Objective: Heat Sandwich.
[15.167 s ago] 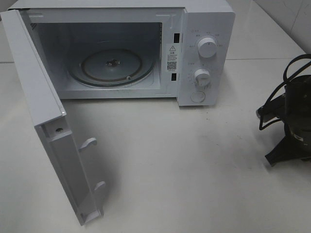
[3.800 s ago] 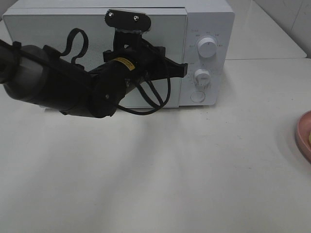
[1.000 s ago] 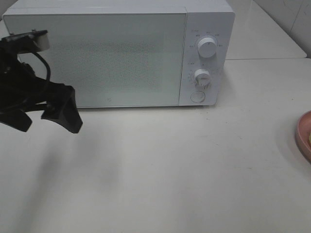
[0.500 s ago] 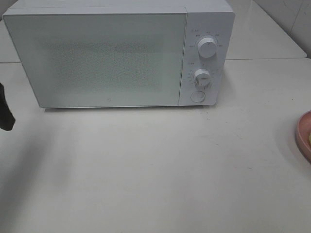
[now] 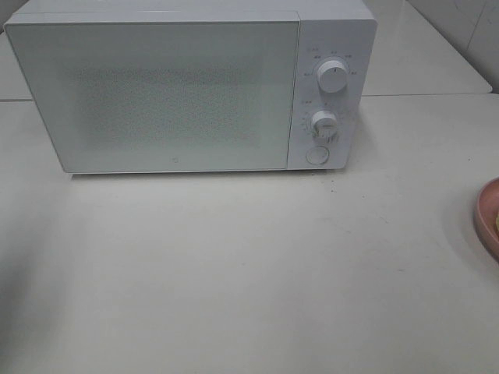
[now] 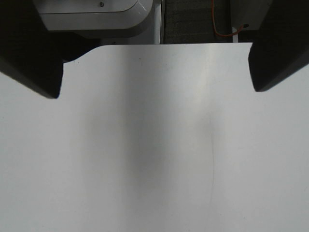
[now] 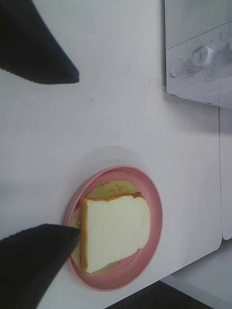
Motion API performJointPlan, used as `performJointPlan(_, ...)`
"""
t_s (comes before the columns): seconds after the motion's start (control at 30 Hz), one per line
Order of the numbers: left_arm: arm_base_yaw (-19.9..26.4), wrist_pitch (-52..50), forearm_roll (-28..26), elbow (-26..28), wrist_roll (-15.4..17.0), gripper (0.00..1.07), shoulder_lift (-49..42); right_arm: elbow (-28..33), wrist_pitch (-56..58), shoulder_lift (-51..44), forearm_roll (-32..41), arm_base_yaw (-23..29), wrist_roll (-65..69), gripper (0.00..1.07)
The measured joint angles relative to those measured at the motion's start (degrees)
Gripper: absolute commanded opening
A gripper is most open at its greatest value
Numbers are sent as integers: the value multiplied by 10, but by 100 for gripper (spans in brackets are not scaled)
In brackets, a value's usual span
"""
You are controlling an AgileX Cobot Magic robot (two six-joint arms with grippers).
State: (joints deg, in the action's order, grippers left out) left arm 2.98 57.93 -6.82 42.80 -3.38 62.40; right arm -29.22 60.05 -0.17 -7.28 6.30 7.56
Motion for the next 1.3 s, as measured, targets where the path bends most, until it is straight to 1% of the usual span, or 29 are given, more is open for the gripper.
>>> performJointPlan(0.07,0,3,1,-3,0,101,-12,0,0,0,0,0,0,76)
performJointPlan(0.1,0,12,4,-10,-1,101,-42,0,0,0,0,0,0,76)
performJointPlan(0.2,0,21,5,-15,-2,101,-69,0,0,0,0,0,0,76)
performJointPlan(0.23,0,28,5,-23,-2,101,-97,0,0,0,0,0,0,76)
performJointPlan(0.33,0,32,7,-38,-5,101,-138,0,0,0,0,0,0,76)
performJointPlan(0.37,0,32,7,-38,-5,101,-138,0,0,0,0,0,0,76)
performJointPlan(0.4,0,33,9,-52,-11,101,-166,0,0,0,0,0,0,76)
performJointPlan(0.5,0,33,9,-73,-22,101,-213,0,0,0,0,0,0,76)
performJointPlan(0.53,0,33,9,-73,-22,101,-213,0,0,0,0,0,0,76)
performJointPlan(0.57,0,33,9,-86,-24,101,-242,0,0,0,0,0,0,76)
performJointPlan(0.67,0,33,8,-103,-26,101,-285,0,0,0,0,0,0,76)
performJointPlan(0.7,0,33,8,-103,-26,101,-285,0,0,0,0,0,0,76)
performJointPlan(0.83,0,26,8,-138,-26,101,-354,0,0,0,0,0,0,76)
performJointPlan(1.3,1,19,9,-142,-26,101,-477,0,0,0,0,0,0,76)
